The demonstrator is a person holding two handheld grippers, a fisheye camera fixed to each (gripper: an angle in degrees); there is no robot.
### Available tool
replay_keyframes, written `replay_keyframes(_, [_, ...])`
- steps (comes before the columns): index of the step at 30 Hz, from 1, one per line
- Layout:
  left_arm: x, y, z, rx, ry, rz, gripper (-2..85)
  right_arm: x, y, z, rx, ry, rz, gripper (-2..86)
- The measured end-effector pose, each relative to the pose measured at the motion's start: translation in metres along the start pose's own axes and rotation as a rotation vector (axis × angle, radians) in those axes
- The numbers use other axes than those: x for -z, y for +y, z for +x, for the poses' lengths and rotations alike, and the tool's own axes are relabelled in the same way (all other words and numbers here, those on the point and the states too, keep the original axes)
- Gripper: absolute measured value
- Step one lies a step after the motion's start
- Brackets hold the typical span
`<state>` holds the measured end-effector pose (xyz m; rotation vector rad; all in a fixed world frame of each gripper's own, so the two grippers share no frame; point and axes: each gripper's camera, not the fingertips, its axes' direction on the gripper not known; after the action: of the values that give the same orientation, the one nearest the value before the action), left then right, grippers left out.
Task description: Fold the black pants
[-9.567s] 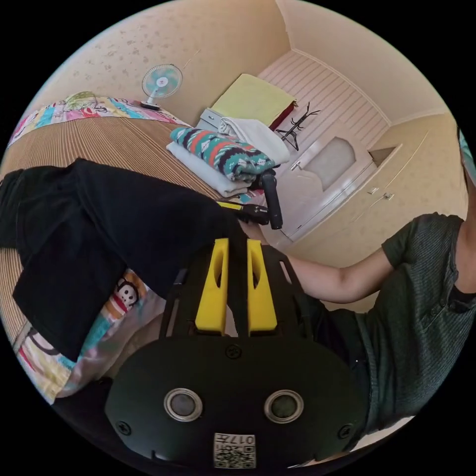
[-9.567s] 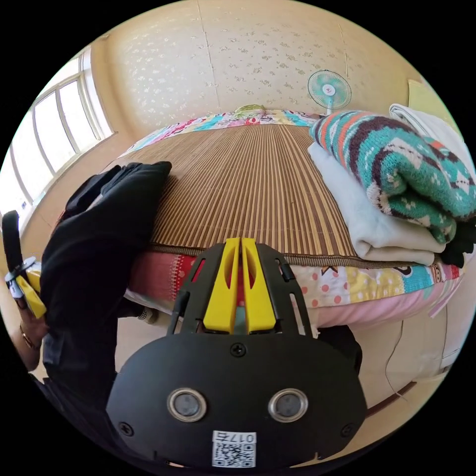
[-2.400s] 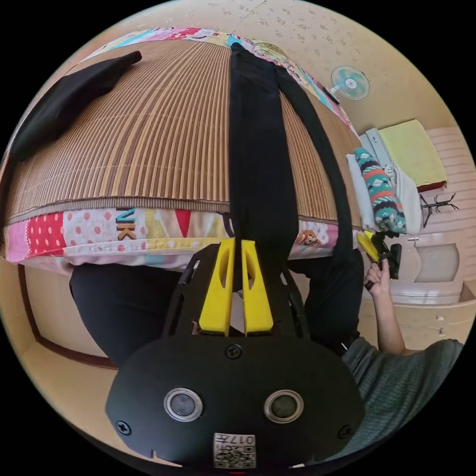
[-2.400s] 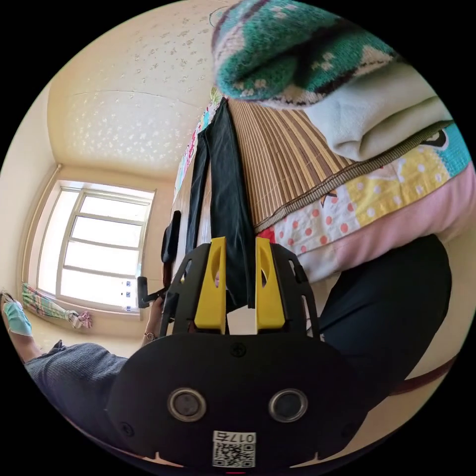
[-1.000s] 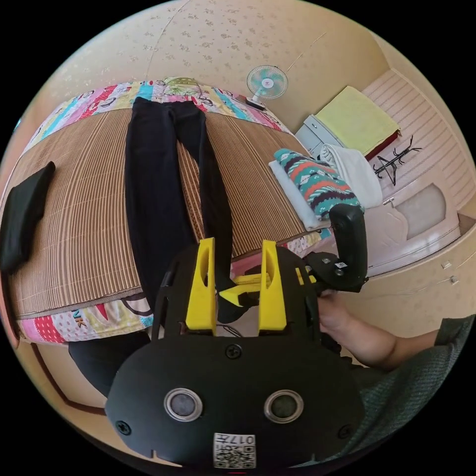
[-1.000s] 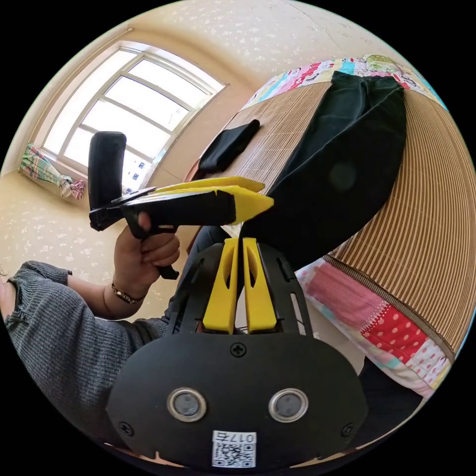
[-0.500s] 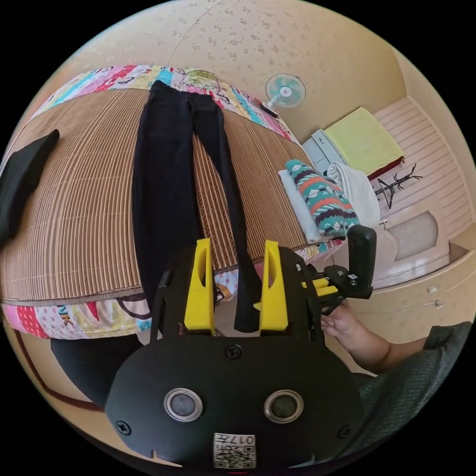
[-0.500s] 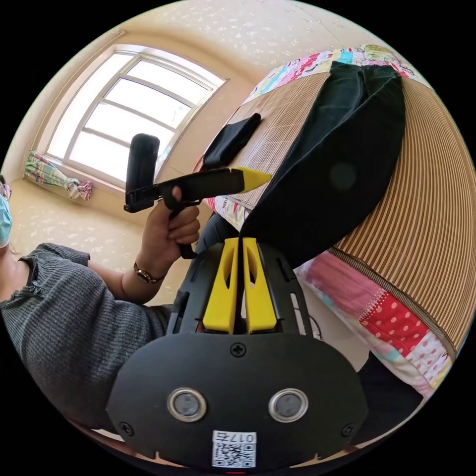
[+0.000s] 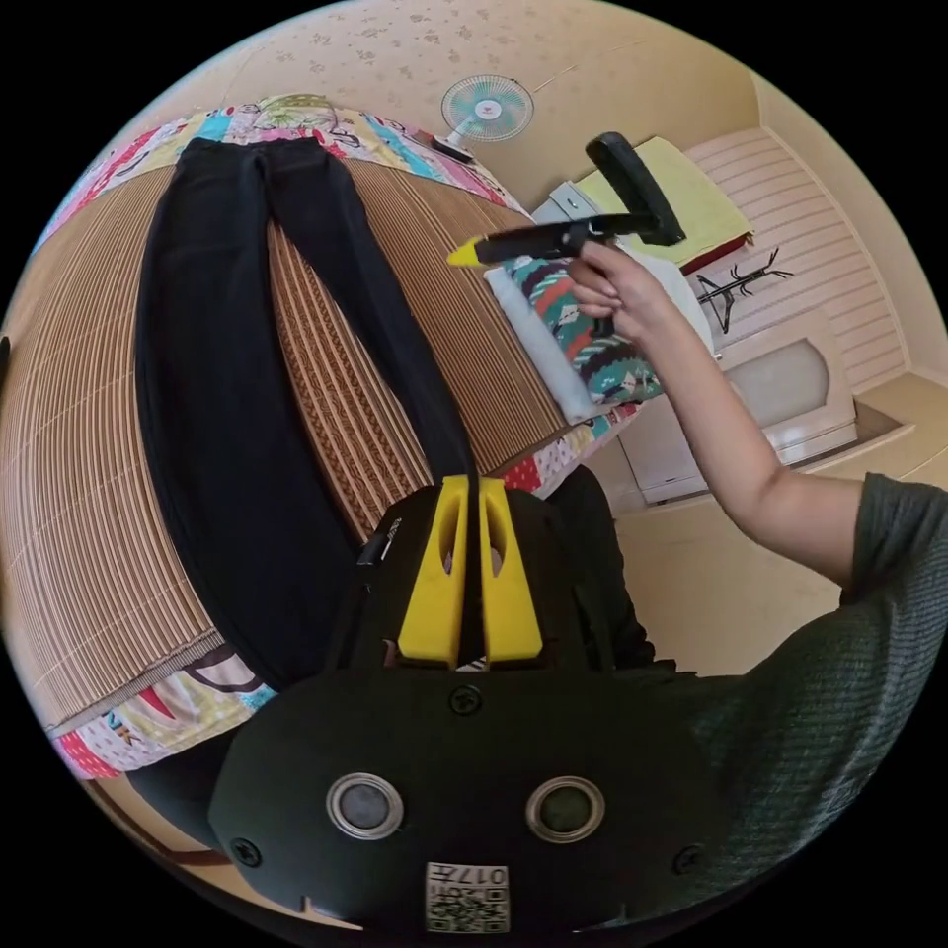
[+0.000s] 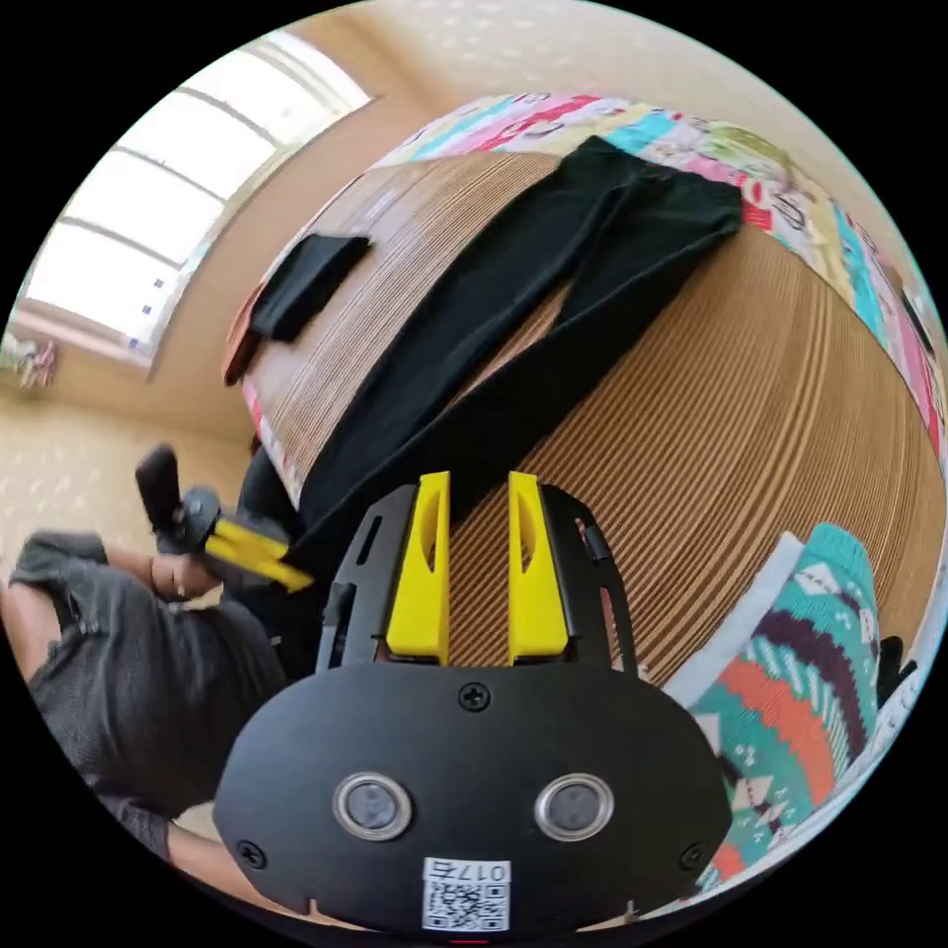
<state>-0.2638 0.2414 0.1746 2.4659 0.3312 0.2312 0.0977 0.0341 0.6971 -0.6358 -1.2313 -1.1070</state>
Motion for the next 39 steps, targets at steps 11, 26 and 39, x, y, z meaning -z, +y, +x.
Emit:
replay_keyframes(11, [0.052, 0.007, -0.040, 0.058, 0.129, 0.082, -1.0, -0.063, -0.199, 0.140, -0.436, 0.012, 0.303, 6.9])
replay_keyframes(26, [0.162, 0.116, -0.159, 0.447, 0.086, 0.324, -0.9, -0.177, -0.294, -0.121, 0.057, 0.318, 0.336, 3.0])
replay_keyframes(39, [0.155, 0.102, -0.184, 0.420, 0.039, 0.175, -0.2, -0.140, 0.080, -0.072, 0.007, -0.224, 0.161, 7.6])
